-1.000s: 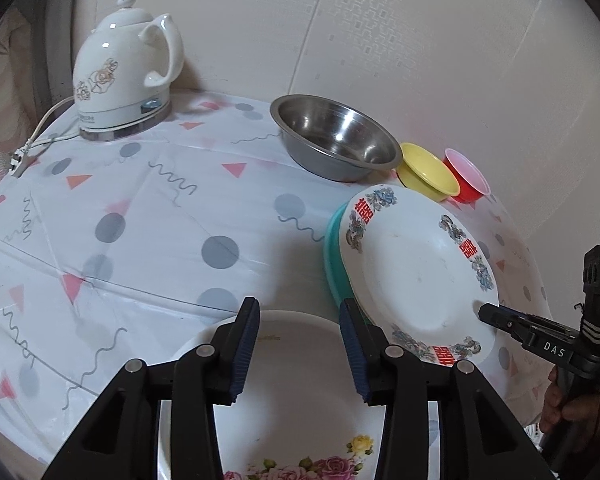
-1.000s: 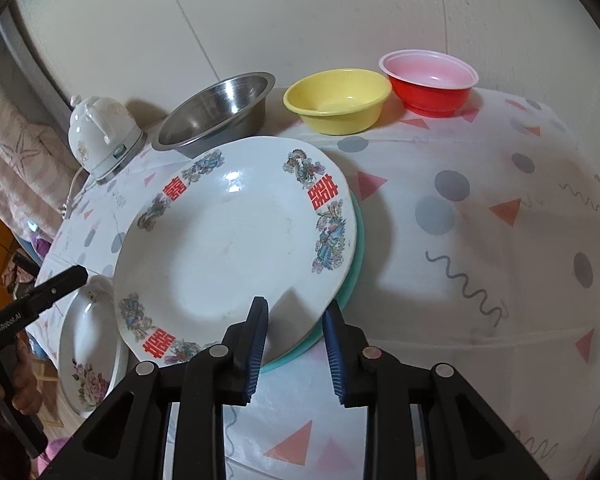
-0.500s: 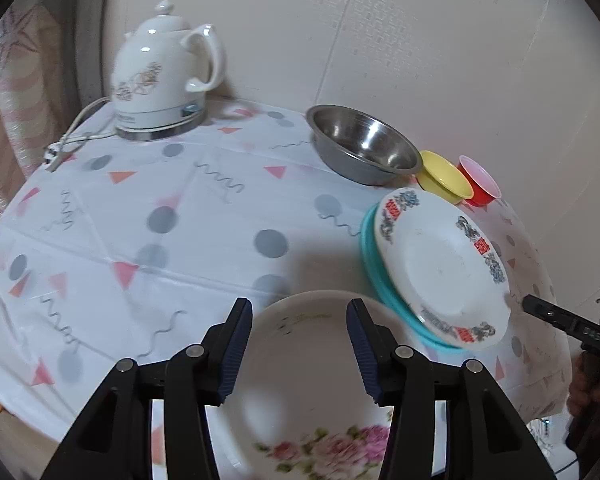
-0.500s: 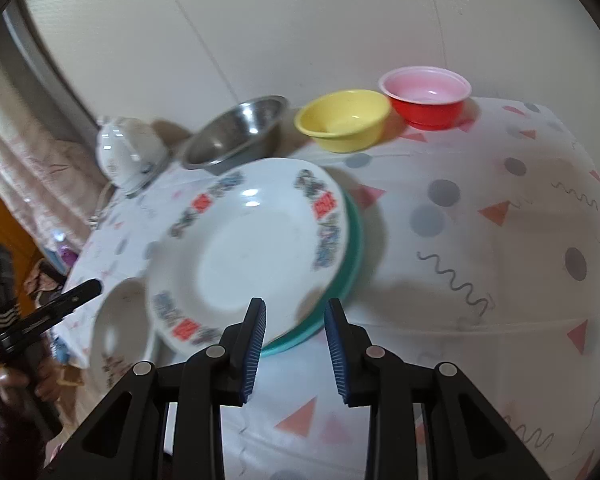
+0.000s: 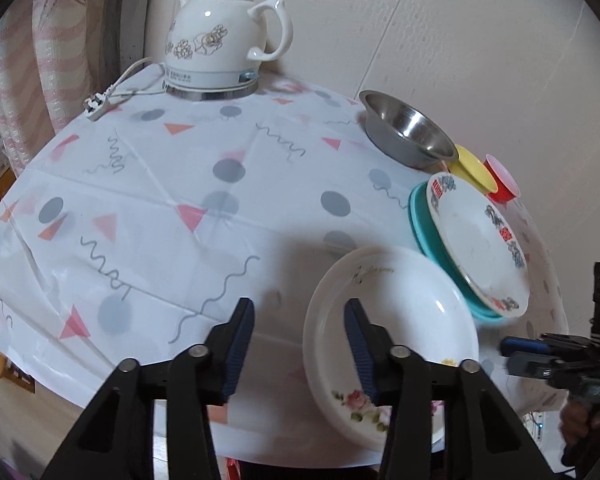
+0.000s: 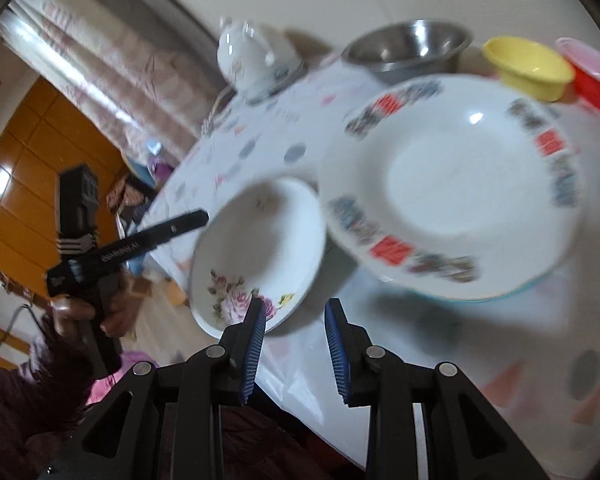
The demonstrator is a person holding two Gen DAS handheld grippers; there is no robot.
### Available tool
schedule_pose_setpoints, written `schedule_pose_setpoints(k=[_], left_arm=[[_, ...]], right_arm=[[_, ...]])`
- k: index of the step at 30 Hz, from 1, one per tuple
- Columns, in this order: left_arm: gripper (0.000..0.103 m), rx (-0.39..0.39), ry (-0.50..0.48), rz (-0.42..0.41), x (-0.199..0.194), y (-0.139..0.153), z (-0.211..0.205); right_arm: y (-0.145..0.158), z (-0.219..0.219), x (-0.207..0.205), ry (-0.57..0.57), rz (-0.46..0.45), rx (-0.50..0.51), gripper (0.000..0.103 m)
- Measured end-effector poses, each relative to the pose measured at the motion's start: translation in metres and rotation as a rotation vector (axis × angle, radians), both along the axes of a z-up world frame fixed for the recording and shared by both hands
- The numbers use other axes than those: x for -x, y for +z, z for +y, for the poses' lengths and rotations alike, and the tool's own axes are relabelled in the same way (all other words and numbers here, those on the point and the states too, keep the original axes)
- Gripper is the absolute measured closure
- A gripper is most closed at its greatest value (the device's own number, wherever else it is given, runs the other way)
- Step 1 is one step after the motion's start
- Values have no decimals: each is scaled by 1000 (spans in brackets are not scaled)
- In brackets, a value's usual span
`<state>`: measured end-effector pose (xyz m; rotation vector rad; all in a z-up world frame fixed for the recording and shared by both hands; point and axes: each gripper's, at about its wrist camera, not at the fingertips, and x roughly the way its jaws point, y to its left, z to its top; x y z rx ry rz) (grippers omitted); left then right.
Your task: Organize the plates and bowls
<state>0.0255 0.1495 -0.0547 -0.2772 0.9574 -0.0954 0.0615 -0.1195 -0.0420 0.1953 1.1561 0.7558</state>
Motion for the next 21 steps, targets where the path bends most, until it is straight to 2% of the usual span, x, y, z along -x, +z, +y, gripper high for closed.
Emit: schedule_pose_setpoints(k=[4,9,14,17,21], left_arm=[[61,27,-22,1,2,-4,1],[61,45,-41,21,2,-13,-3],[62,32,-55,47,0,-22,-10],[71,19,-55,56,0,-24,-12],[72,20,-47,46,2,-24,-12]], right_arm=[[-10,13,-6,-13,20,0,72],[-15,22,-10,-20,1,39,72],[-24,21,-12,-26,20,43,76],[-30,23,-14,-30,54,24,76],[-32,21,-14,-36,65,5,77]])
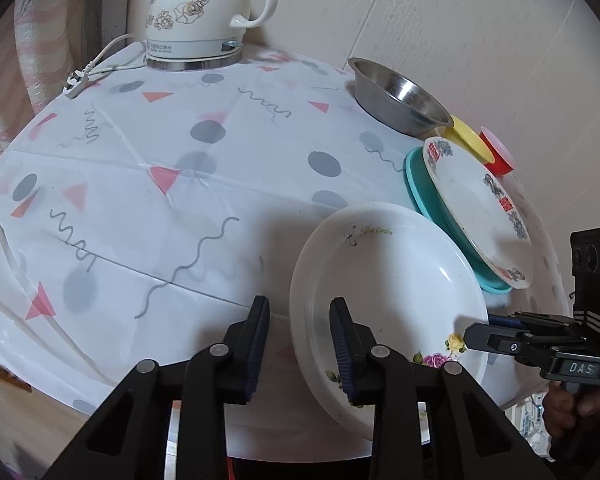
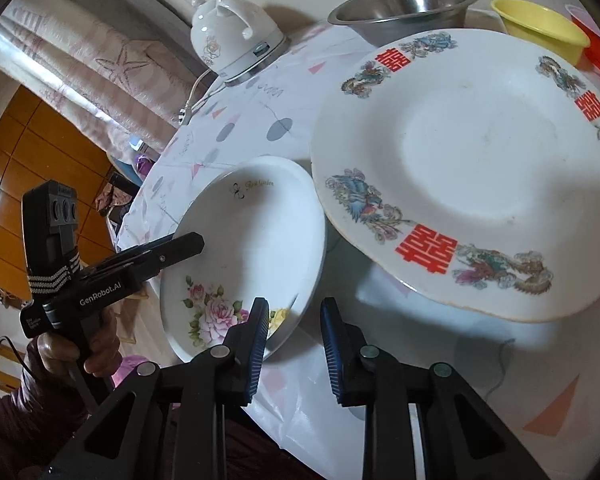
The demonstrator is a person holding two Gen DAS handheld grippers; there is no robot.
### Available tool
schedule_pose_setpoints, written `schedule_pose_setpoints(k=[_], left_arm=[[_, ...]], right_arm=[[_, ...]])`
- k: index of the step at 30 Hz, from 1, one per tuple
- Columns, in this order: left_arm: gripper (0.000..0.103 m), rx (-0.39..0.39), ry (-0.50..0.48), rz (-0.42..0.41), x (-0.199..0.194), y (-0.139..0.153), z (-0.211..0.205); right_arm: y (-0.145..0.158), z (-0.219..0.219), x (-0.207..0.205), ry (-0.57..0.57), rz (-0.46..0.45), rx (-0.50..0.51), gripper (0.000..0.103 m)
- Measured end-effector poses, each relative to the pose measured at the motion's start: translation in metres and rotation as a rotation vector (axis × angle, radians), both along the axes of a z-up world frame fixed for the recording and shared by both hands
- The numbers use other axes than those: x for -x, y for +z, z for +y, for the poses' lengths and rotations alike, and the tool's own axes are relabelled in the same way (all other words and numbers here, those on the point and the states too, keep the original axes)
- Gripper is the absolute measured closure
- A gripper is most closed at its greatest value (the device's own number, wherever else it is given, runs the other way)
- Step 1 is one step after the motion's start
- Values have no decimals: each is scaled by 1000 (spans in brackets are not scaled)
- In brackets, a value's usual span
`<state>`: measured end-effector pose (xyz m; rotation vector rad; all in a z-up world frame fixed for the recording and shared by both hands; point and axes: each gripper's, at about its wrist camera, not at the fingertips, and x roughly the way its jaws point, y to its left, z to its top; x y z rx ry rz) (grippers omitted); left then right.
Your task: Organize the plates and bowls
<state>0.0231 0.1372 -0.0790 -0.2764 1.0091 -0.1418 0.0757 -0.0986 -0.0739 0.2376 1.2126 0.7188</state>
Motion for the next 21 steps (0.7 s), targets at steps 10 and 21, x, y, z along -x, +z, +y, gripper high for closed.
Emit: schedule_pose_setpoints(k=[10,21], left_arm=[[80,-24,-49,-22,6,-1,-15],[86,12,-38,-71,24,13,-4]], right_arm=[[1,2,1,-7,-6,4,77],[7,10,7,17,-43,44,82]])
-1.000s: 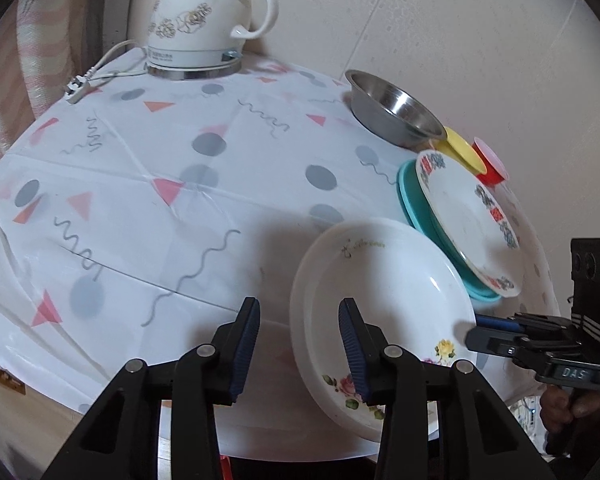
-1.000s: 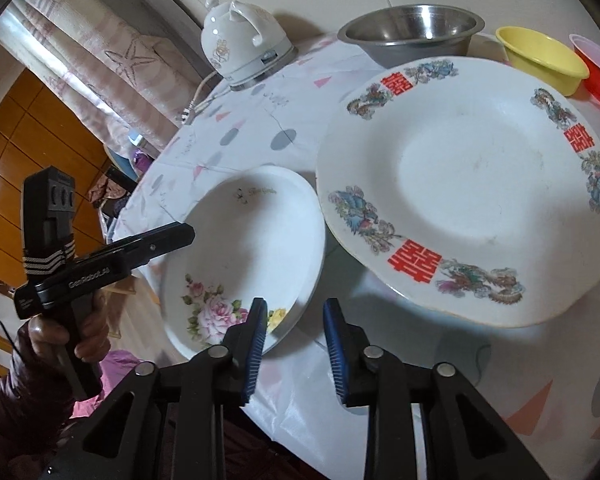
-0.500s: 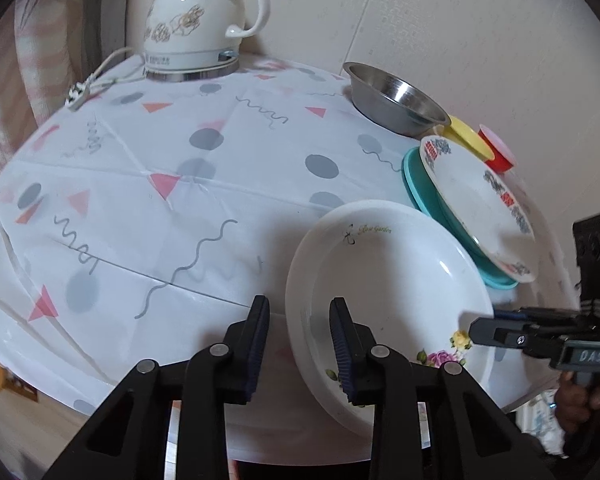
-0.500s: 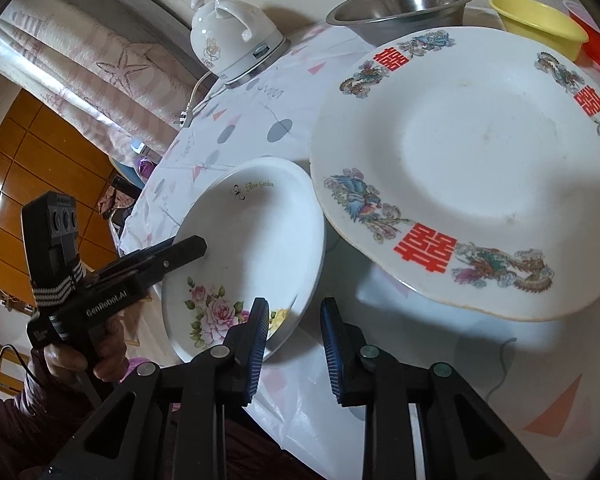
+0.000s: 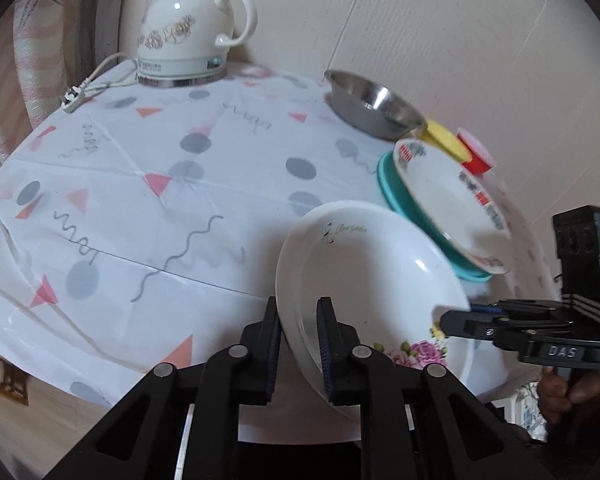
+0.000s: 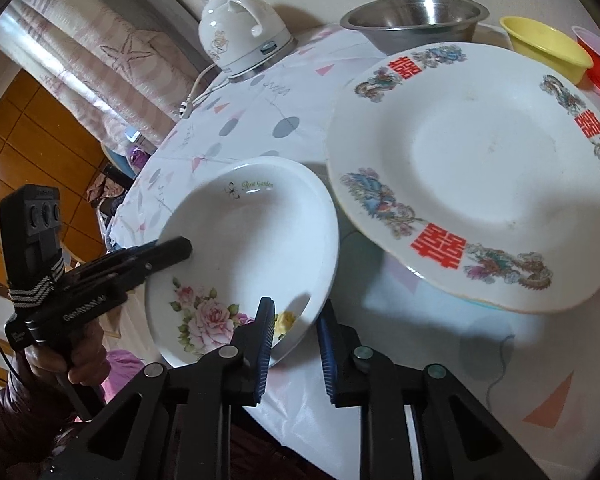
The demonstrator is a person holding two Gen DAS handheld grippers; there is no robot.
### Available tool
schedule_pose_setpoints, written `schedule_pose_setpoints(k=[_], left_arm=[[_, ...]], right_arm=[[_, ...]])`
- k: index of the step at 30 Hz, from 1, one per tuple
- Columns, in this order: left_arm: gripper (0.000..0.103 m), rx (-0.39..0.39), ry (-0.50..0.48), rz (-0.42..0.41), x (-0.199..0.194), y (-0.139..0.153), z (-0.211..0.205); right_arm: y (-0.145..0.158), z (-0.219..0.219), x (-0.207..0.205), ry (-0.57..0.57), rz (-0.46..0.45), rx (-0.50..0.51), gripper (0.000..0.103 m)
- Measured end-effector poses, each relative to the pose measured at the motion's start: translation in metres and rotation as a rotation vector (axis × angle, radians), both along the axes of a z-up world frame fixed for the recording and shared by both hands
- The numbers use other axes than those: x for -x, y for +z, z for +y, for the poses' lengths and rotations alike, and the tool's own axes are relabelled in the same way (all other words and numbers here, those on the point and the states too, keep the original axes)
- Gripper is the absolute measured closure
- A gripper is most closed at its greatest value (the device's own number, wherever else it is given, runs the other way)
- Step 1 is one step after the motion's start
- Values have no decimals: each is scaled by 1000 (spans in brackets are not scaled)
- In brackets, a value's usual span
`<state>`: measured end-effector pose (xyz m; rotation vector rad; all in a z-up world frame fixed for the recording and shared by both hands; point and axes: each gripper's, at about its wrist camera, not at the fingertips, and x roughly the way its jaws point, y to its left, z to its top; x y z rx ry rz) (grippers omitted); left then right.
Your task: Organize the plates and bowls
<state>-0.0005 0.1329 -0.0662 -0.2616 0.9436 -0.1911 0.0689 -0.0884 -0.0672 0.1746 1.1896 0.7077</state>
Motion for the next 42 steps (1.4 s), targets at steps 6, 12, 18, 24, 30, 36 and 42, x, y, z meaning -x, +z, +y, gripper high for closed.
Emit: schedule_pose_setpoints(k=[6,12,18,24,30,36,42], left_arm=[[85,32,12,-23,6,8,4],[85,35,7,-62,5,23,0],[85,25,-8,-102,2,41,-8],[85,7,-29,-123,-5,51,-18],[85,-2,-48,-129,-10,56,-30],[85,-8,-77,-145,-17,63,-45],[85,-7,-103,-153,-22,67,-57]], right_arm=[[9,-1,1,-2,-17,-27,82],[21,-9,4,-13,-44,-47,82],[36,-19,5,-32,-78,-67,82],[45,-30,4,-59,-104,-76,82],[49,-40,5,-85,-113,-75,82],[55,-53,4,-120,-132,-68,82],[57,-65,4,-155,-140,-64,82]])
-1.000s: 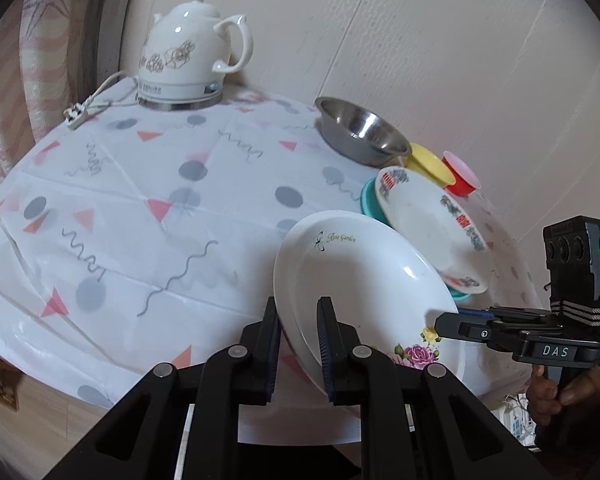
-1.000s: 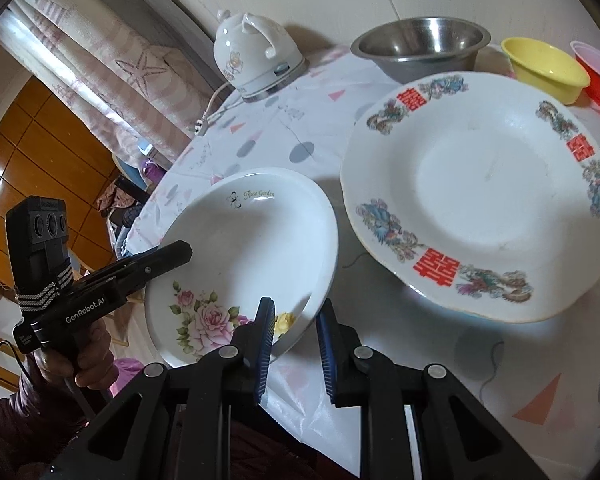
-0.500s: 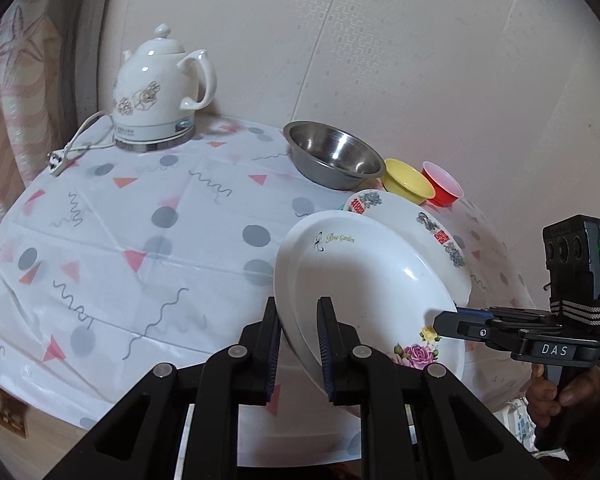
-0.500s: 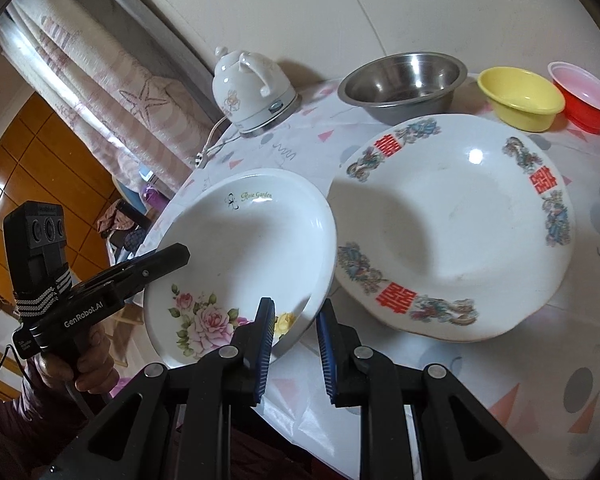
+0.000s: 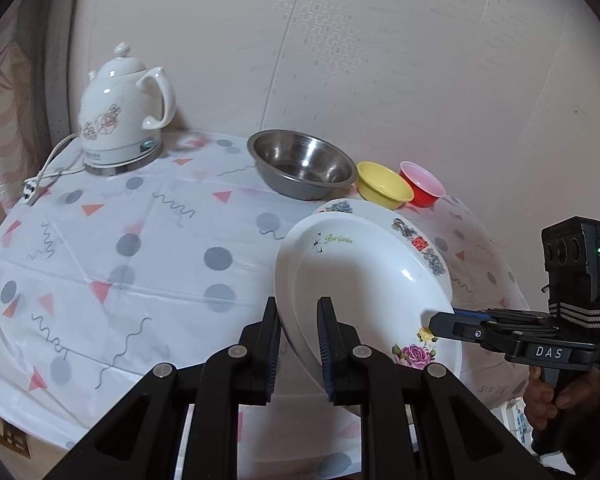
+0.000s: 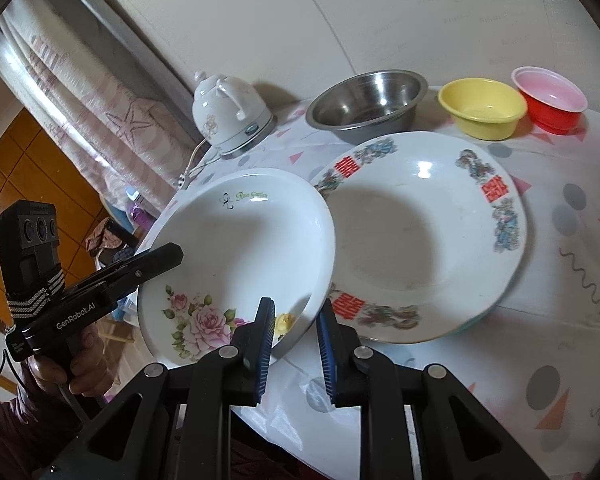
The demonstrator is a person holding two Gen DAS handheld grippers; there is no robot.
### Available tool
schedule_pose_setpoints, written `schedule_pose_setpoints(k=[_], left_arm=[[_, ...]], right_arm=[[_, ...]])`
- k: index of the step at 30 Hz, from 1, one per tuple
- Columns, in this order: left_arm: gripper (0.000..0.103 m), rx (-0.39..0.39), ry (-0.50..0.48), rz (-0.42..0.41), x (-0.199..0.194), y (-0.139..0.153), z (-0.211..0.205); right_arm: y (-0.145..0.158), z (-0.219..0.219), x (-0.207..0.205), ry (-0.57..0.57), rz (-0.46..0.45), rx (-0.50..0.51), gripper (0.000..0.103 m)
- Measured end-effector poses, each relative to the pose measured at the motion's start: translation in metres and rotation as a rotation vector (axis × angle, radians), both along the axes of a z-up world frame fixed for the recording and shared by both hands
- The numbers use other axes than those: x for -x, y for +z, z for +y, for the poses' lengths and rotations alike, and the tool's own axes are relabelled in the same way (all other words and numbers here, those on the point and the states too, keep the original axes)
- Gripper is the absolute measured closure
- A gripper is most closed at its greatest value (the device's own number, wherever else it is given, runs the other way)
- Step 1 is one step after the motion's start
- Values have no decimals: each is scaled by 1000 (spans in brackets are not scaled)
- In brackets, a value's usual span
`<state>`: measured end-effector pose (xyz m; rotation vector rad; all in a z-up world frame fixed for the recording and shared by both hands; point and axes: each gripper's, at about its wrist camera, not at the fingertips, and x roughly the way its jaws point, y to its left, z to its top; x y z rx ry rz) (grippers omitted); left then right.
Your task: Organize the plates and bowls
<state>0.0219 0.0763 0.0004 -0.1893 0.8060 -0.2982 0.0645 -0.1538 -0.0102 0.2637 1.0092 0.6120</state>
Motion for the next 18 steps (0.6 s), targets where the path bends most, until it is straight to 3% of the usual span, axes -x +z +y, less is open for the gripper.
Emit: schedule_pose_setpoints(k=[18], left_arm=[[85,12,-58,-5,-18,6,-28]], right_arm=[[2,-29,0,-80,2,6,82]])
